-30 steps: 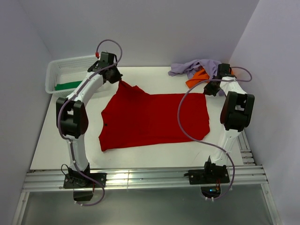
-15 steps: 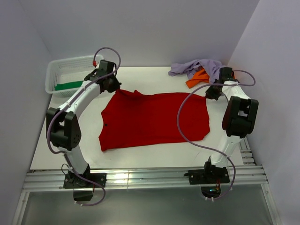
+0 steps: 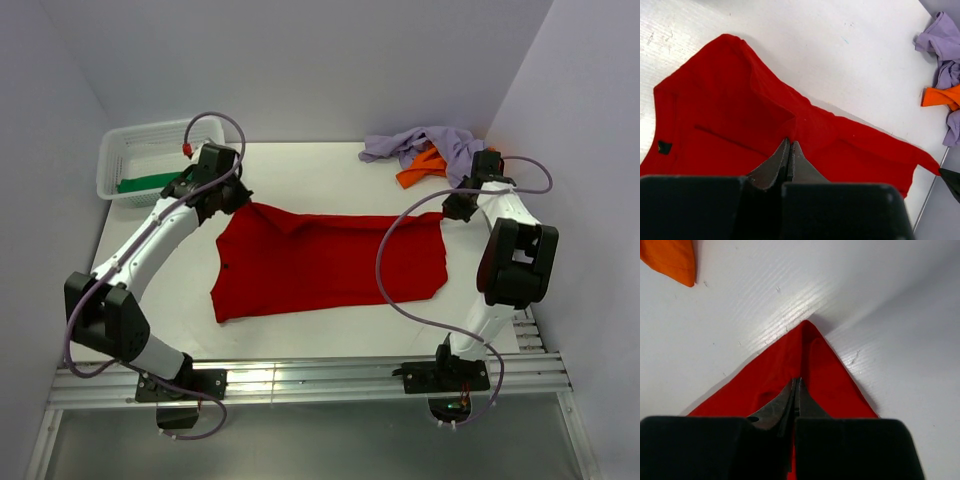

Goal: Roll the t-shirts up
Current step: Fold the tshirt

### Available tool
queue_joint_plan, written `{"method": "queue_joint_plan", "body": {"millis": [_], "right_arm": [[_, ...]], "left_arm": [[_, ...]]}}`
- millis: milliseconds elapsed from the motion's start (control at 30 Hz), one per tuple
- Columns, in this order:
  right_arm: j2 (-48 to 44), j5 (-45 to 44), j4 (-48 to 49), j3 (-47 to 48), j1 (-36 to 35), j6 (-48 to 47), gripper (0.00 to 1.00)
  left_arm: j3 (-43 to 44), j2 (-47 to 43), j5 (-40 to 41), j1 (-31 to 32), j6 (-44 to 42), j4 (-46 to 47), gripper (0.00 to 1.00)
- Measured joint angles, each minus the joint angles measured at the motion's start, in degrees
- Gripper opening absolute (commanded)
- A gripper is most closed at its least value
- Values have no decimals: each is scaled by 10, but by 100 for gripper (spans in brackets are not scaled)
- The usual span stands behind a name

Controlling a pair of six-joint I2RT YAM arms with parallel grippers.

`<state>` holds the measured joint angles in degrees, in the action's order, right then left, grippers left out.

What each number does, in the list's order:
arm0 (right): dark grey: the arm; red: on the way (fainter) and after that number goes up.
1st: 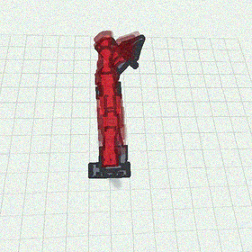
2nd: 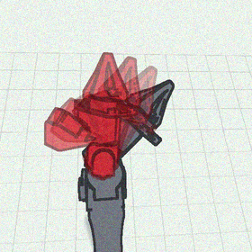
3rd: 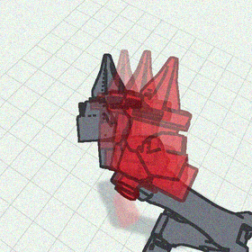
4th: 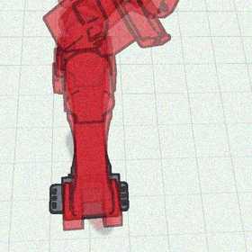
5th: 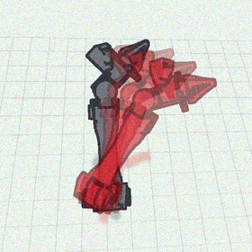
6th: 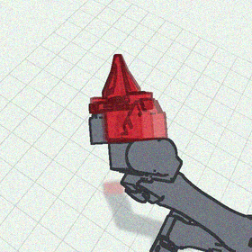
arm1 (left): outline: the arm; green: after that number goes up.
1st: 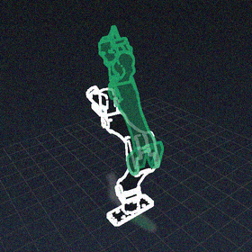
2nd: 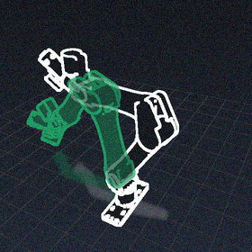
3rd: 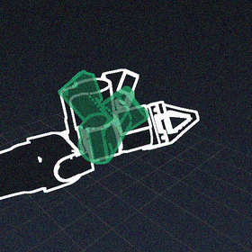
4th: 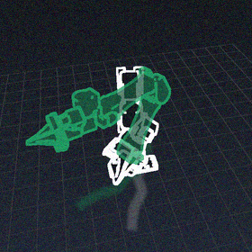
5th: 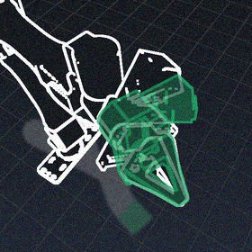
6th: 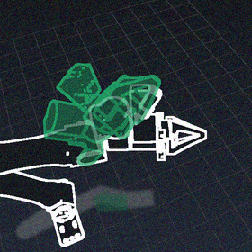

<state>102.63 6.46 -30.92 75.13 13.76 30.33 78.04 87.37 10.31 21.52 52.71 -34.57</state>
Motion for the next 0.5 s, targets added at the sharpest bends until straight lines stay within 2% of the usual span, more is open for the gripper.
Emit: {"method": "queue_joint_plan", "body": {"millis": [500], "right_arm": [[-65,-18,-9,-52,0,-2,0]], "left_arm": [[-58,-93,1,15,51,-42,0]]}}
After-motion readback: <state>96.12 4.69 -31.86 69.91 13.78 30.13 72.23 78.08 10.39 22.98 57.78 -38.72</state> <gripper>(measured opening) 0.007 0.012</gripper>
